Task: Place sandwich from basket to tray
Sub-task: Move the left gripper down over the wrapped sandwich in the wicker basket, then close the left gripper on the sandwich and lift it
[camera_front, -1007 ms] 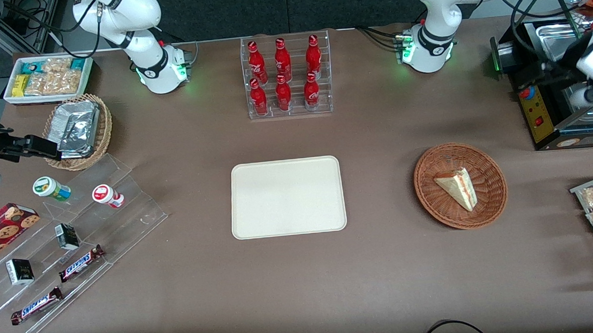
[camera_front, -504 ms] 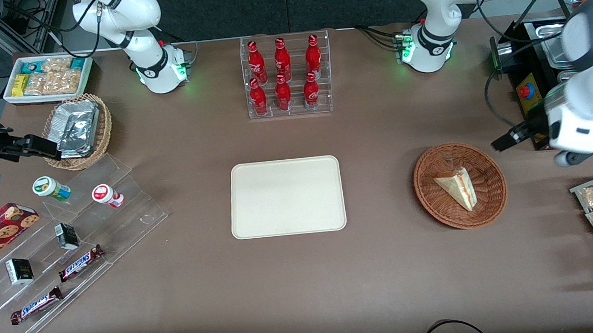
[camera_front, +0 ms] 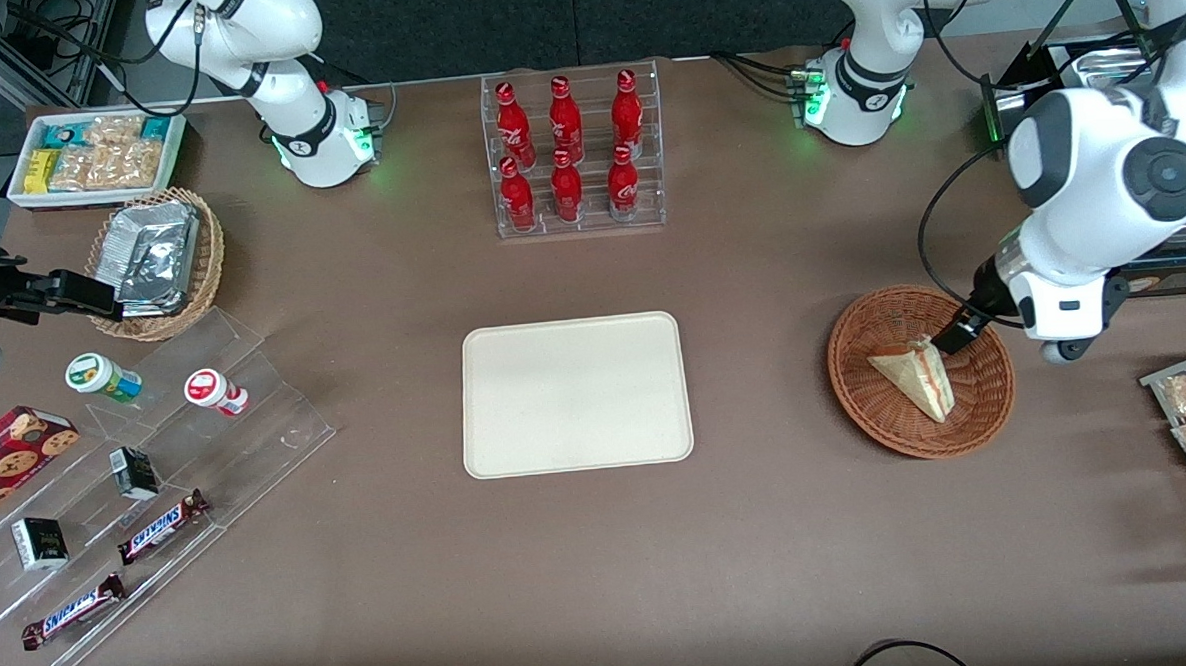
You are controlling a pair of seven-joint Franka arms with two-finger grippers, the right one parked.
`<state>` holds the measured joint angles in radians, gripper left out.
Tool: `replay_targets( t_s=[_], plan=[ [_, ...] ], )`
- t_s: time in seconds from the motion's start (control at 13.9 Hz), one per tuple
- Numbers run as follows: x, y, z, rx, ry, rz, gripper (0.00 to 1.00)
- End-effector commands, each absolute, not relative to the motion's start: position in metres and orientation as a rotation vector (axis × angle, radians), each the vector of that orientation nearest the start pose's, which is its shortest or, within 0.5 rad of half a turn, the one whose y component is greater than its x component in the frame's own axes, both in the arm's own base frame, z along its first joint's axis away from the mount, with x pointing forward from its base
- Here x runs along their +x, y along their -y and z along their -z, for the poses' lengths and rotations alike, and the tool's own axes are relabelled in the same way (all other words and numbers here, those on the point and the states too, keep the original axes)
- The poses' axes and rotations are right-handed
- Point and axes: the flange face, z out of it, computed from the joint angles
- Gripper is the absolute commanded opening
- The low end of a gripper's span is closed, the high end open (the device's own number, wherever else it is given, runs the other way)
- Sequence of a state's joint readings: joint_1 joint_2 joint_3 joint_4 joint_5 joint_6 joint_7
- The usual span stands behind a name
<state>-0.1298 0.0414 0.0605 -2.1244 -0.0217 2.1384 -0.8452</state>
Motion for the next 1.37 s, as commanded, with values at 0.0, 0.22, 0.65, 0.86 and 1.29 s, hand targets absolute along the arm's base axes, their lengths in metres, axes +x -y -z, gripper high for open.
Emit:
replay_targets(
  t_s=[0.0, 0.22, 0.65, 0.86, 1.29],
  plan=[
    [0.535, 0.043, -0.357, -2.871, 1.239, -0.02, 1.0],
    [0.533, 0.045, -0.331, -2.849, 1.185, -0.042, 1.0],
    [0.53, 0.05, -0.299, -2.84, 1.138, -0.057, 1.0],
    [0.53, 0.051, -0.284, -2.837, 1.156, -0.046, 1.0],
    [0.53, 0.052, -0.26, -2.846, 1.164, -0.015, 1.0]
  ],
)
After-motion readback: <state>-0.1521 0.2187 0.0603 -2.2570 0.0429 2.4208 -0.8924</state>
